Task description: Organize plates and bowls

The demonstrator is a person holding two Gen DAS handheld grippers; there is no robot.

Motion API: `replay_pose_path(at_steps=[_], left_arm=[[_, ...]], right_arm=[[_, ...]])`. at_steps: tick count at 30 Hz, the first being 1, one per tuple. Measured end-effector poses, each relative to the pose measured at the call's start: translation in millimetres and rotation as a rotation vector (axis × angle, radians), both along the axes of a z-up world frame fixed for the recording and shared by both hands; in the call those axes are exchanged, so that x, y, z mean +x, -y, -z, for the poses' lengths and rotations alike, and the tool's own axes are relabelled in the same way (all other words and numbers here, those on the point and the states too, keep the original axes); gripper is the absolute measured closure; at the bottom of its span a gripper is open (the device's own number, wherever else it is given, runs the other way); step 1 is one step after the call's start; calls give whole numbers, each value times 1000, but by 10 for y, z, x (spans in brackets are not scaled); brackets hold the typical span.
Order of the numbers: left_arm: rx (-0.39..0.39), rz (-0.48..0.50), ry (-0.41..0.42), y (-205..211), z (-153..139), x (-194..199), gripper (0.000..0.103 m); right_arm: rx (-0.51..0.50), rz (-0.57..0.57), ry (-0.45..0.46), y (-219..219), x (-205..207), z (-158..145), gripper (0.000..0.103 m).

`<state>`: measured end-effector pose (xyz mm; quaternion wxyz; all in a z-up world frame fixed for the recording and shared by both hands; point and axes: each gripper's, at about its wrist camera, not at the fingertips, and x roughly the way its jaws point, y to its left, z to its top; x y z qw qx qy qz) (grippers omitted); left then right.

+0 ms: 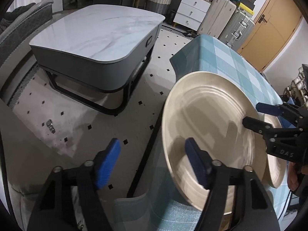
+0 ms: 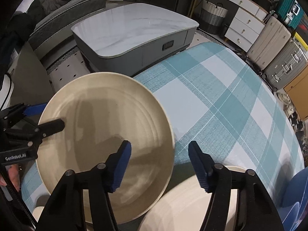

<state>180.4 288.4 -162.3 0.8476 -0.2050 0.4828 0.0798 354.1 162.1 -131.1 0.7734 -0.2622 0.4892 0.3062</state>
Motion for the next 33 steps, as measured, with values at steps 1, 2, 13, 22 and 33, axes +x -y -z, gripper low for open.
replay_pose_path(at_steps=[1,2,13,22,33], left_arm=[[-7,0,4,-8,-3,-3,42],[-13,-1,7,-18,-8,-10,46],[-61,23,25,-6,-42,-50,74],[-78,46,26,29,-46,-39,87],[-48,34,12,38,-62,-75,88]], right_arm=[[-6,-3,-2,-10,-4,15,43],[-12,-7,-5,-22,-9,30,49],[-52,8,2,-25,-37,41,76],[-22,26,-23,39,-12,10,92],[26,33,-62,59,-10,-13,94]])
